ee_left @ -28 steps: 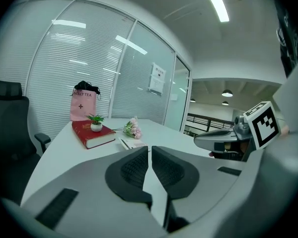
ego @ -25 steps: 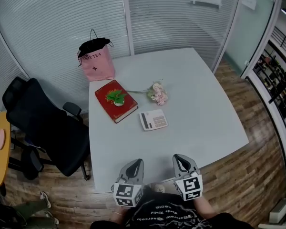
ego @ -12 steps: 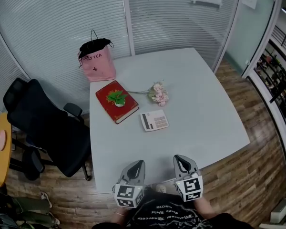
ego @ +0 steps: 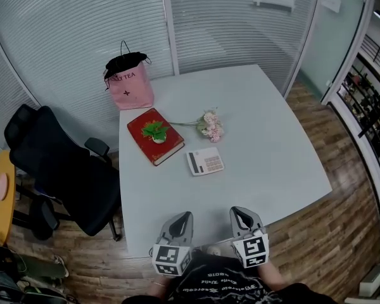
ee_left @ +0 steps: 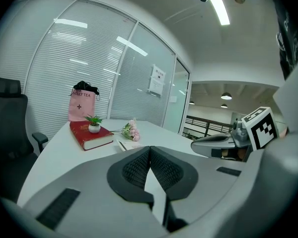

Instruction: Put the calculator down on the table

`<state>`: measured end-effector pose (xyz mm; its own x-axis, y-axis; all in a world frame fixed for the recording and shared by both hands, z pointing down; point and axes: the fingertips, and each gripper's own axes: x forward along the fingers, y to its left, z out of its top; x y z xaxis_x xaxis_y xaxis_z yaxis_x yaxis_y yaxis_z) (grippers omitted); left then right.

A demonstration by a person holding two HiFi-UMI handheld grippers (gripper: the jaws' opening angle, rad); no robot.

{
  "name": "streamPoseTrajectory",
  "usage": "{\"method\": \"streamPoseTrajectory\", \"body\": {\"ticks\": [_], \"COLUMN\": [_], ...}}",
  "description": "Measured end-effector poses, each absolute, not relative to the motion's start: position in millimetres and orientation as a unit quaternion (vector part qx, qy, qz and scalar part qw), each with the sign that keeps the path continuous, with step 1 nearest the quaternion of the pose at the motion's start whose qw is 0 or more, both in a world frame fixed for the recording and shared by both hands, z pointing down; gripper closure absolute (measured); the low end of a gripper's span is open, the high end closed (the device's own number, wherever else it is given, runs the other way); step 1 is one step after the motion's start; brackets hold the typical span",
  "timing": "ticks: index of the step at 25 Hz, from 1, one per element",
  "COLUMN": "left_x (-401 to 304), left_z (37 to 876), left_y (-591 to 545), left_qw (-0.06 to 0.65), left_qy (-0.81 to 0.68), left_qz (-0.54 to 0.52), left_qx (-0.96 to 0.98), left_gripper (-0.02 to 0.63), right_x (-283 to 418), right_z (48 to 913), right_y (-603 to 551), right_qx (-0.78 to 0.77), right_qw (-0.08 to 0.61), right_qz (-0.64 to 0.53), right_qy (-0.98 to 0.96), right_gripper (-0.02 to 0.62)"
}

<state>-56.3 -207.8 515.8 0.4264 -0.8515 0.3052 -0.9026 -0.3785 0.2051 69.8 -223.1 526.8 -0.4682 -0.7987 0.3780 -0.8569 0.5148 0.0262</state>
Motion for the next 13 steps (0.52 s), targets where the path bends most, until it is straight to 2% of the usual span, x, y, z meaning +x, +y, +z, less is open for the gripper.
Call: {"method": "streamPoseTrajectory", "body": {"ticks": [13], "left_x": [-56.1], "left_z": [514.5], "left_y": [-208.6], "left_qw": [0.174], "left_qy": [-0.535], "left_qz": [0.074], "left_qx": [0.824], "left_gripper": [0.584], "right_x": [72.4], "right_z": [526.4], "right_y": [-224.3], "right_qx": [0.49], "right_qw": [0.182], "right_qz": [0.077], "right_qy": [-0.849], "right_gripper": [0.589]}}
